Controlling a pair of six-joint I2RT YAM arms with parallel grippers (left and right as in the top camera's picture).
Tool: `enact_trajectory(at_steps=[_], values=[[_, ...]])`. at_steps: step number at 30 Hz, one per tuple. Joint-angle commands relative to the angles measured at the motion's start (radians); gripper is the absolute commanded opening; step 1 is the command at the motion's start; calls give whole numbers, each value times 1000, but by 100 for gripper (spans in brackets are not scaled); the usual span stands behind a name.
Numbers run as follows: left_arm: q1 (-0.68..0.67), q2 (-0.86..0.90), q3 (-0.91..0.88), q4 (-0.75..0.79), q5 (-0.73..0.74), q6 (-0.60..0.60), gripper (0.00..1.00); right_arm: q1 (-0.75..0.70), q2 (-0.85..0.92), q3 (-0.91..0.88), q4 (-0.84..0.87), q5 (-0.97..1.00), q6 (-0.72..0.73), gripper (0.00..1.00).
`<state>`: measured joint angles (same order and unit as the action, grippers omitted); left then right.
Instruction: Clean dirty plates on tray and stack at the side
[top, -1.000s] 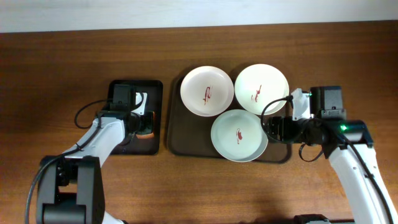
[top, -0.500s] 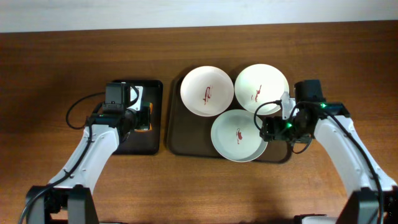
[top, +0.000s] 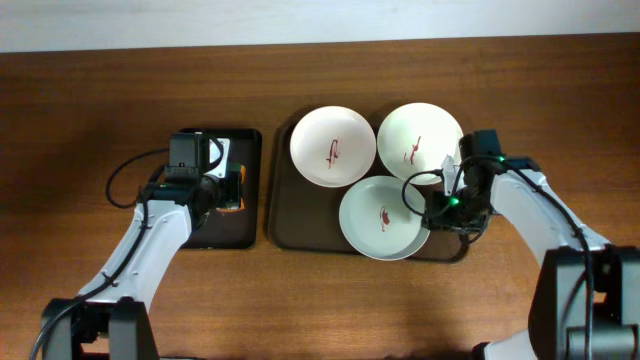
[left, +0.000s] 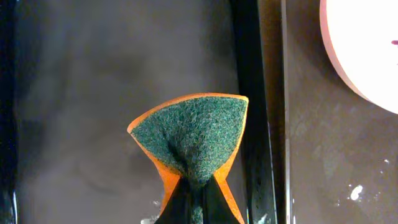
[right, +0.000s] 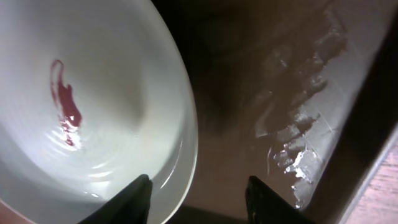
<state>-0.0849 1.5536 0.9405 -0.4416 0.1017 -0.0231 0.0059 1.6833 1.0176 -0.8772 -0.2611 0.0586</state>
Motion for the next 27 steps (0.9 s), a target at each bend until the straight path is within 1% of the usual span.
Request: enact_trajectory(at_steps=[1,2,5,9,10,11,13,14,15,20,27], values=[[-2,-32,8,2,15,-10,1,-6,43,18,15,-48,2,42],[-2,-32,8,2,15,-10,0,-6,57,18,19,-50,2,36],[-2,-32,8,2,15,-10,0,-6,74,17,22,-48,2,32],[-2,-32,8,2,14,-10,0,-6,79,16,29,-46,2,22],[-2,-32,8,2,15,-10,0,-6,80,16,29,-46,2,21],[-2,-32,8,2,15,-10,0,-6,80,16,29,-46,2,16],[-2,-32,8,3,14,-10,0,-6,80,16,29,-46,2,11],[-2,-32,8,3,14,-10,0,-6,79,16,29,-46,2,6],[-2,-32,8,3,15,-10,0,-6,80,15,29,-46,2,4],[-2,-38,8,18,15,-10,0,-6,80,15,29,-46,2,4],[-2,-115,8,94,14,-10,0,-6,80,15,29,-46,2,4]])
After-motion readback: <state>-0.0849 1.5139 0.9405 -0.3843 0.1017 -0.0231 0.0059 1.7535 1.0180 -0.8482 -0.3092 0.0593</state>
